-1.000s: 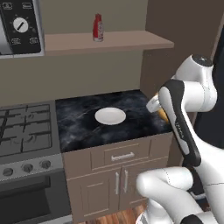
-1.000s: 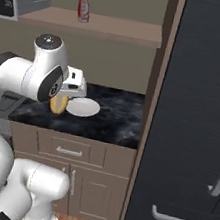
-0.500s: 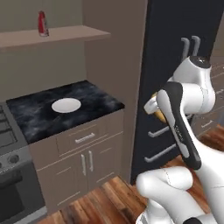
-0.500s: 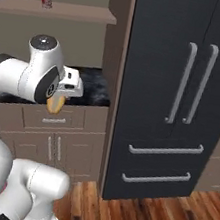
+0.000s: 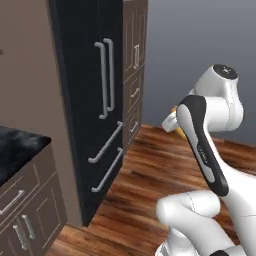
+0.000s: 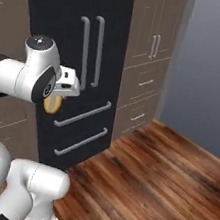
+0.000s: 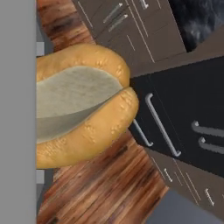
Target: Move the hot dog bun to the plate on the dining table and place the condiment next to that plate. Then navigate to the fridge and take the sausage and place it on the plate as well.
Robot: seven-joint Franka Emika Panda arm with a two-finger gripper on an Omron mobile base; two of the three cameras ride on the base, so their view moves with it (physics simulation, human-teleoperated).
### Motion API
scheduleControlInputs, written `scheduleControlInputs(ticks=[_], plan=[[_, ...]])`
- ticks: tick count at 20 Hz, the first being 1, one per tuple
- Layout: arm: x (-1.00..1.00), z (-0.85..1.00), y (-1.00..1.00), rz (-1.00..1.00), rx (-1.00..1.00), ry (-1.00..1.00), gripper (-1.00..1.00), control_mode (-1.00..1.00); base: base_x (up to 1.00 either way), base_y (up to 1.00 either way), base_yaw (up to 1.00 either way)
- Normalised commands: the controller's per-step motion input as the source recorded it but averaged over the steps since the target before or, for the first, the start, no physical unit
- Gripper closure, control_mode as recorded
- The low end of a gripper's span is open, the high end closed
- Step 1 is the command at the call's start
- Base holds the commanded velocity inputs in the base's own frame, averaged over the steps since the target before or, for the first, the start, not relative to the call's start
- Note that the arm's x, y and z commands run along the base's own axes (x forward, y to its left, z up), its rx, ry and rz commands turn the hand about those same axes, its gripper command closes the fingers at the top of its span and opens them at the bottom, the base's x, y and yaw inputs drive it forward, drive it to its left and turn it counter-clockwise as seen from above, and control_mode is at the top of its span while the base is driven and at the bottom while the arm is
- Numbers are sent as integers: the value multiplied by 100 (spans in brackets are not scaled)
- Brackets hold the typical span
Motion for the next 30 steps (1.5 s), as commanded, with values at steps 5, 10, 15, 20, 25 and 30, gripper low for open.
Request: scheduleControlInputs(ticks=[5, 10, 15, 20, 25, 30], plan=[[0, 0, 0, 0, 0, 0, 100, 100, -3, 0, -100], [0, 0, 0, 0, 0, 0, 100, 100, -1, 0, -100], [0, 0, 0, 0, 0, 0, 100, 100, -3, 1, -98], [0, 0, 0, 0, 0, 0, 100, 100, -10, 8, -93], [0, 0, 0, 0, 0, 0, 100, 100, -19, 29, -81], [0, 0, 0, 0, 0, 0, 100, 100, -37, 14, -53]])
